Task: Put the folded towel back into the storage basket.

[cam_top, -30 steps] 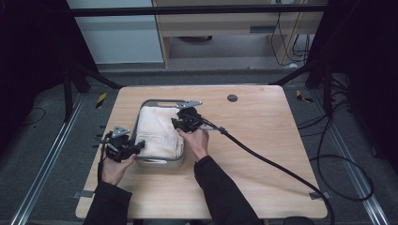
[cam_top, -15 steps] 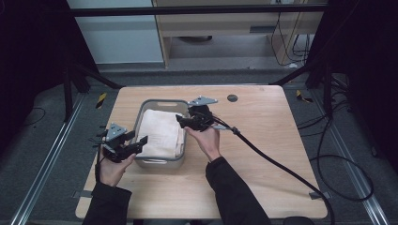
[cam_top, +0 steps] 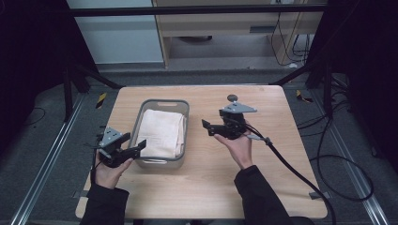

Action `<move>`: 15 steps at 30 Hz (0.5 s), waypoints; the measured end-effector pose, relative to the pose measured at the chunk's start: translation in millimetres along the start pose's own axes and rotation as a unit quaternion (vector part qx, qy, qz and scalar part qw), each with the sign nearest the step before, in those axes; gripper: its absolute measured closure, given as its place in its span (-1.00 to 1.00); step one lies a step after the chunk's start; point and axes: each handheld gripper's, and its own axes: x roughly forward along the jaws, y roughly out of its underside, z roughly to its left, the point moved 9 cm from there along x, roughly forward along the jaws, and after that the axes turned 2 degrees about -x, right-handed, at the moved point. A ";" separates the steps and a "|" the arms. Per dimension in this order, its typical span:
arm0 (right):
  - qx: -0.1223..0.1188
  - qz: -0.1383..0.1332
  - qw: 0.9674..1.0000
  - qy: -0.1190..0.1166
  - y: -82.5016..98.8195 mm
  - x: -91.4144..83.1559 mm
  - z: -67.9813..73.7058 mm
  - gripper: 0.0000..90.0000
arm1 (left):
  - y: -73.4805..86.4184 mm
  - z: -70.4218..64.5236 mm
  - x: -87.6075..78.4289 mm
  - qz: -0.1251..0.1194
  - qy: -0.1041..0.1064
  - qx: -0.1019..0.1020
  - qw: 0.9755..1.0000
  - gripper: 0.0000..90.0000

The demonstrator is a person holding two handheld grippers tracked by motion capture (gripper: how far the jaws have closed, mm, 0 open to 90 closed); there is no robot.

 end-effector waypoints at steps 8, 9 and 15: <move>0.020 0.004 1.000 0.015 35.2 -42.1 -35.0 -0.65 | 6.3 9.3 -11.6 -0.019 -0.006 -0.004 1.000 -0.48; 0.019 0.005 1.000 0.016 40.6 -46.4 -39.0 -0.65 | 7.9 11.1 -13.4 -0.021 -0.008 -0.003 1.000 -0.49; 0.025 0.021 0.999 0.028 73.3 -70.4 -60.0 -0.60 | 21.0 21.8 -21.6 -0.024 -0.011 -0.014 1.000 -0.50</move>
